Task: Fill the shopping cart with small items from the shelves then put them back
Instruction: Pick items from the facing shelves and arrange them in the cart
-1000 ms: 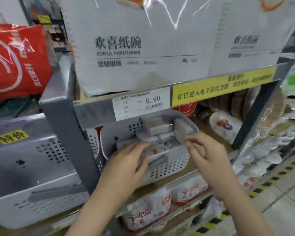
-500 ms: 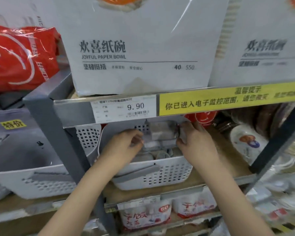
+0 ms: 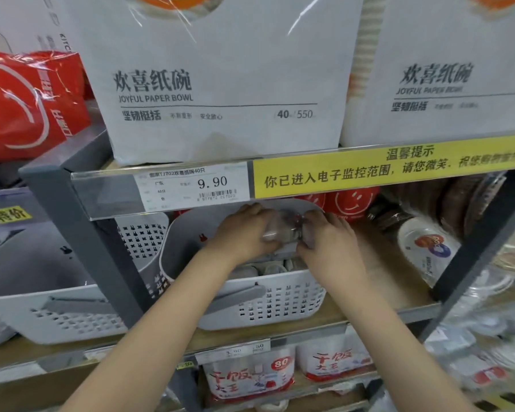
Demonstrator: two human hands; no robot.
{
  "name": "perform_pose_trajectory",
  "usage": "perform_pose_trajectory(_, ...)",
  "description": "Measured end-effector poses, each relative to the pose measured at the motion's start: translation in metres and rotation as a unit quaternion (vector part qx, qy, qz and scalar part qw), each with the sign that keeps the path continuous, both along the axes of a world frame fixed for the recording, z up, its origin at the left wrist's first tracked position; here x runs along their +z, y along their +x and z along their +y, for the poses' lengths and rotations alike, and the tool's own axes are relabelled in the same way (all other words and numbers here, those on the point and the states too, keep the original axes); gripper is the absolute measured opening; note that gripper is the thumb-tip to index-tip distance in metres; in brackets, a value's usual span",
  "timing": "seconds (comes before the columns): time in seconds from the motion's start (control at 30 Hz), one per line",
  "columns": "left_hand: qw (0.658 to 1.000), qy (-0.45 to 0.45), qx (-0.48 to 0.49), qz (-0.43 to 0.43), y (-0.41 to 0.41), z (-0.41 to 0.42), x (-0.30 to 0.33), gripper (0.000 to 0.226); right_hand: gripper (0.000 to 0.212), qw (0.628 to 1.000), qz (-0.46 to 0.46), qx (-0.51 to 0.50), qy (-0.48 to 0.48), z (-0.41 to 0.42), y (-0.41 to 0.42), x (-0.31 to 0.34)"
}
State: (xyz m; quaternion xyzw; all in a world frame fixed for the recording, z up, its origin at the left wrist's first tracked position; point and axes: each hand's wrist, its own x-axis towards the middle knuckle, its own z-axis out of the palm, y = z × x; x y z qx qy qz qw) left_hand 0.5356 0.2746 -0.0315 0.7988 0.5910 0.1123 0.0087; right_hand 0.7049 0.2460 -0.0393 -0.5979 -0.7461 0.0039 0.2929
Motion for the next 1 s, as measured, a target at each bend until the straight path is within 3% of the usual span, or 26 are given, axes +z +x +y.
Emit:
perform_pose_trajectory(0.2, 0.998, 0.019, 0.047, 0.039, 0.001, 0.0, 0.0, 0.063, 0.049, 0.994, -0.097, -0.029, -0.051, 0.005, -0.006, 0.006)
perform_pose_trajectory(0.5, 0.992, -0.051, 0.099, -0.057, -0.007, 0.001, -0.006, 0.067, 0.042, 0.983, -0.144, -0.078, -0.083, 0.006, -0.023, 0.014)
perform_pose_trajectory(0.63, 0.982, -0.06, 0.119, -0.133, -0.016, -0.005, 0.001, 0.064, 0.047, 0.991, -0.081, -0.094, -0.053, -0.004, -0.021, 0.018)
perform_pose_trajectory(0.73, 0.966, -0.008, 0.095, -0.238, -0.023, -0.021, 0.011, 0.042, 0.055, 0.997, -0.013, -0.081, -0.002, -0.011, -0.018, 0.016)
perform_pose_trajectory(0.8, 0.949, 0.029, 0.08, -0.303, -0.026, -0.038, 0.016, 0.041, 0.059, 0.997, 0.063, -0.038, 0.024, -0.011, -0.014, 0.012)
perform_pose_trajectory(1.0, 0.903, 0.072, 0.089, -0.414, -0.033, -0.089, 0.017, 0.066, 0.053, 0.952, 0.258, 0.144, 0.077, -0.017, -0.005, 0.0)
